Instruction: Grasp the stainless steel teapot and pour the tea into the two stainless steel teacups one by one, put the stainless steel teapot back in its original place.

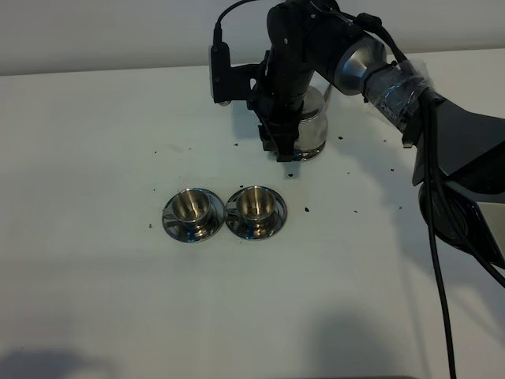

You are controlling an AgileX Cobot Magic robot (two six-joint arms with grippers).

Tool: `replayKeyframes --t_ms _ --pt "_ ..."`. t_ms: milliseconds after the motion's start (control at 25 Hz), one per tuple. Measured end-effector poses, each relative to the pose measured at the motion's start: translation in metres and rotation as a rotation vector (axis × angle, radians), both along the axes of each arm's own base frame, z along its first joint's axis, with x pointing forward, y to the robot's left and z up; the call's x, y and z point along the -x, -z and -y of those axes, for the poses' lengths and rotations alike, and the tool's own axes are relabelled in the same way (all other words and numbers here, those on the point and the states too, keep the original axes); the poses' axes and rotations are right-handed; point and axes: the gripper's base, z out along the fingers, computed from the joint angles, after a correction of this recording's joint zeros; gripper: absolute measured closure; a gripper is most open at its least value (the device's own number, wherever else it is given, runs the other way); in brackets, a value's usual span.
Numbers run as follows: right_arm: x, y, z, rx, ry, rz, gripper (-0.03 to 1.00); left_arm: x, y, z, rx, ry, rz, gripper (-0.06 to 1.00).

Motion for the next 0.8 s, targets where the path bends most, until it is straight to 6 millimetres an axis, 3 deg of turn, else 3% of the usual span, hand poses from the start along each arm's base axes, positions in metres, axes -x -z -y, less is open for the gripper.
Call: replayKeyframes --t_ms 800 --pt "0.0020 0.0003 -0.0008 -0.046 0.157 -0.062 0.53 0.0000 0.0000 0.0000 0.000 0.000 0.000 0.58"
